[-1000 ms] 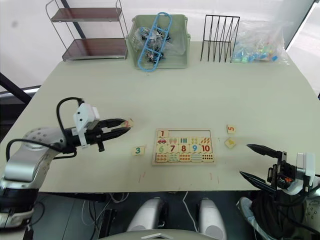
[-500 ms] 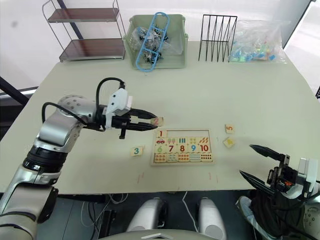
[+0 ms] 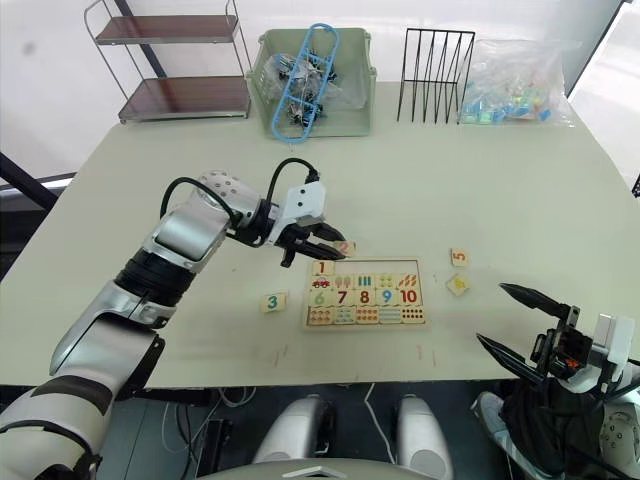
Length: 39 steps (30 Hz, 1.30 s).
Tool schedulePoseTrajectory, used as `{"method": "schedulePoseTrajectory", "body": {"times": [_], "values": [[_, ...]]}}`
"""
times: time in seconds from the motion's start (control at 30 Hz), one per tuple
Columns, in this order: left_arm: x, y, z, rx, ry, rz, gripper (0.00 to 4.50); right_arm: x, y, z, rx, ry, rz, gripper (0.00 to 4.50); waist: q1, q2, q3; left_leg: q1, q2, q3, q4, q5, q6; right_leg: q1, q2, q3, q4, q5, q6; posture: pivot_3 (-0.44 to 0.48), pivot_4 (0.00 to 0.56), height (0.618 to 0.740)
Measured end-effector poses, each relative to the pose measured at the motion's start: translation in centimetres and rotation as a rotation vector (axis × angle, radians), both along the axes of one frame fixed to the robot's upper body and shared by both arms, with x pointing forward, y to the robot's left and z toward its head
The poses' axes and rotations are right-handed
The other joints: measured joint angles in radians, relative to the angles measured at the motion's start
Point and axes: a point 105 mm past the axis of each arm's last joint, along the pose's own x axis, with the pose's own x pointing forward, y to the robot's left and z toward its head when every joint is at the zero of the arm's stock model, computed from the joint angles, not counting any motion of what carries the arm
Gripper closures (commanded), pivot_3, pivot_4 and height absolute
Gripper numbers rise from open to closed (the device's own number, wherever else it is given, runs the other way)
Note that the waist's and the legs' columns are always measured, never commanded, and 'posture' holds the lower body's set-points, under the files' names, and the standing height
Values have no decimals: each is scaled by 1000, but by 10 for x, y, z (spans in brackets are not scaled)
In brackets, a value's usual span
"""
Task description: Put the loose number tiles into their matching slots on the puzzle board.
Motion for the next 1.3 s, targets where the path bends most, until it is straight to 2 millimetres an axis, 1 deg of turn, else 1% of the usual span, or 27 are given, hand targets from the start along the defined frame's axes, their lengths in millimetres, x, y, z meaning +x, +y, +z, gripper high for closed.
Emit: {"method": "schedulePoseTrajectory", "body": {"times": [0.1,0.23,0.37,0.67,0.8,1.3], "values": [[4,-1,-9,63,-23,1,3552,-1,0,-1,1,-4,-5,0,0,0,0,0,0,0,0,0,0,0,0,0,0,0,0,0,150,740],[3,-3,-19,113,-4,-18,3552,0,0,0,1,-6,-15,0,0,0,0,0,0,0,0,0,0,0,0,0,0,0,0,0,150,740],[2,-6,-18,158,10,-27,3552,0,1,0,2,-8,-16,0,0,0,0,0,0,0,0,0,0,0,0,0,0,0,0,0,150,740],[3,-9,-22,173,55,2,3552,1,2,4,1,-22,-23,0,0,0,0,0,0,0,0,0,0,0,0,0,0,0,0,0,150,740],[4,-10,-23,181,49,11,3552,1,3,4,0,-22,-24,0,0,0,0,0,0,0,0,0,0,0,0,0,0,0,0,0,150,740],[5,-7,-25,204,58,40,3552,1,5,1,12,-14,-22,0,0,0,0,0,0,0,0,0,0,0,0,0,1,0,0,0,150,740]]}}
